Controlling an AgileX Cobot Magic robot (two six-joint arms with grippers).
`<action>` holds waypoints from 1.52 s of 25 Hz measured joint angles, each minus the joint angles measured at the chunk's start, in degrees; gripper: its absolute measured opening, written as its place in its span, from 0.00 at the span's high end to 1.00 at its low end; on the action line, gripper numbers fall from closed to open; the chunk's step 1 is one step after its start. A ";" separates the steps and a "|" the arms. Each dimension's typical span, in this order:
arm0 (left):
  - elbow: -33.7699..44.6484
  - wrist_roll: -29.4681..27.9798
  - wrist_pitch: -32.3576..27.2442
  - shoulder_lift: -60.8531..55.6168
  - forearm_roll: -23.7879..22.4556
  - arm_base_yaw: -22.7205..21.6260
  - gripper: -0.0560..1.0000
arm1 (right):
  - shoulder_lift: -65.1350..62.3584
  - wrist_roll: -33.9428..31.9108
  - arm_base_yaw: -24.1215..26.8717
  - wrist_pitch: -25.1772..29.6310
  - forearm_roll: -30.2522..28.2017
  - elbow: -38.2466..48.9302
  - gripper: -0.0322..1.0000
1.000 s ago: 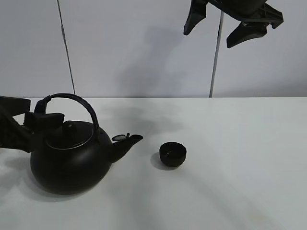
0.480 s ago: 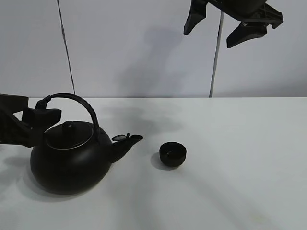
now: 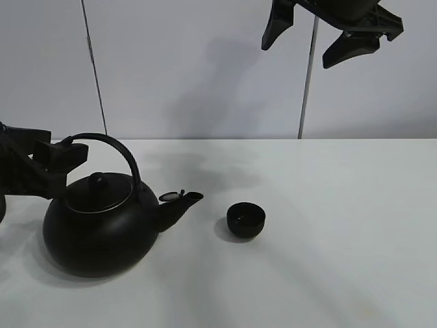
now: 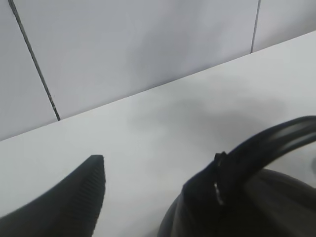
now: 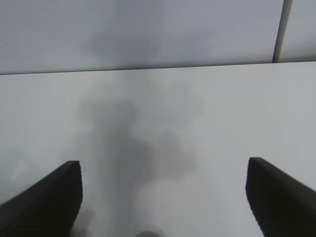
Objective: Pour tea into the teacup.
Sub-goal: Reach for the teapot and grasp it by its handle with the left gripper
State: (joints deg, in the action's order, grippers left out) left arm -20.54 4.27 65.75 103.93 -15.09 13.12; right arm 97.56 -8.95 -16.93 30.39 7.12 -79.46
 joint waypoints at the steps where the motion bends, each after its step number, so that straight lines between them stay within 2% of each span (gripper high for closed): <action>1: 0.00 -0.30 0.00 0.00 -0.31 0.00 0.52 | 0.00 0.00 0.00 0.00 0.00 0.00 0.37; 7: -0.21 -1.52 0.06 0.00 -2.02 0.00 0.56 | 0.00 0.00 0.00 0.00 0.00 0.00 0.37; 11: -0.21 -2.69 0.06 0.00 -3.56 0.00 0.64 | 0.00 0.00 0.00 0.00 0.00 0.00 0.37; 15: -0.21 -2.54 -0.15 0.00 -5.19 0.06 0.77 | 0.00 0.00 0.00 0.00 0.00 0.00 0.37; 21: -0.52 -2.42 -0.57 0.00 -5.00 -0.13 0.79 | 0.00 0.00 0.00 0.00 0.00 0.00 0.37; 28: -4.38 -2.47 -3.85 0.18 -5.48 -0.13 0.80 | 0.00 0.00 0.00 0.00 0.00 0.00 0.37; 34: -9.64 -2.42 -10.63 -1.94 -7.27 0.30 0.82 | 0.00 0.00 0.00 -0.05 0.00 0.00 0.37; 38: -13.94 -2.82 -14.82 -4.00 -10.44 0.52 0.82 | 0.00 0.00 0.00 -0.12 0.00 0.00 0.37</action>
State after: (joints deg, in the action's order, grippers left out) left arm -34.47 1.45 50.94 99.93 -25.54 13.64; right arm 97.56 -8.95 -16.93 30.27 7.12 -79.46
